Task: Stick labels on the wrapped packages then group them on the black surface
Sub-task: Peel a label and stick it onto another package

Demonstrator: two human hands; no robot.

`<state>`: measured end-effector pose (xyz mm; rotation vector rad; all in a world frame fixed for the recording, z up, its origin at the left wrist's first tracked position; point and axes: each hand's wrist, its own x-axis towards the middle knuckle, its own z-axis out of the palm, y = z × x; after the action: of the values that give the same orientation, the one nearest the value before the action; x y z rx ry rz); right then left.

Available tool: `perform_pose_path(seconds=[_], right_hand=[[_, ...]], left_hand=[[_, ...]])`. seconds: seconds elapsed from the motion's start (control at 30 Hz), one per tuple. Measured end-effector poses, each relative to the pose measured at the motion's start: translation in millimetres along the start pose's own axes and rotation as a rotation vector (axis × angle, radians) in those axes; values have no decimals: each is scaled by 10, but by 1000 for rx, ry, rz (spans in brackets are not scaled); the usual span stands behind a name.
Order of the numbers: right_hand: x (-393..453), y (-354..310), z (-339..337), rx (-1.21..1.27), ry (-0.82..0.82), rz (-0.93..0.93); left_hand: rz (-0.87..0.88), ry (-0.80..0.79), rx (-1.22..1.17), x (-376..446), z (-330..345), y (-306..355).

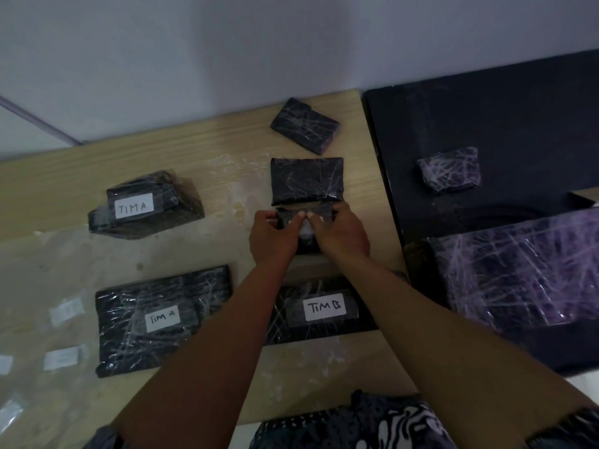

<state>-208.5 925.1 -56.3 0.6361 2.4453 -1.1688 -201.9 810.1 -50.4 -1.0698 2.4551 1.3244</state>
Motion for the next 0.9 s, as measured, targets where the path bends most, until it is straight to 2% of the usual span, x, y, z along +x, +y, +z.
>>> perform_pose_path(seconds=[0.23,0.53,0.73,0.9], right_hand=[[49,103,-42,-4,-58,-67],[106,187,-180,55,-105,-166],[53,94,-160,68,-186,-99],[40,60,-71,37,-134,-76]], left_hand=[[156,-41,49,42,-80,-117],[234,-134,44,90,-265,-237],[200,-162,39,8,-249,-141],[179,-154,18,-25,-198,-113]])
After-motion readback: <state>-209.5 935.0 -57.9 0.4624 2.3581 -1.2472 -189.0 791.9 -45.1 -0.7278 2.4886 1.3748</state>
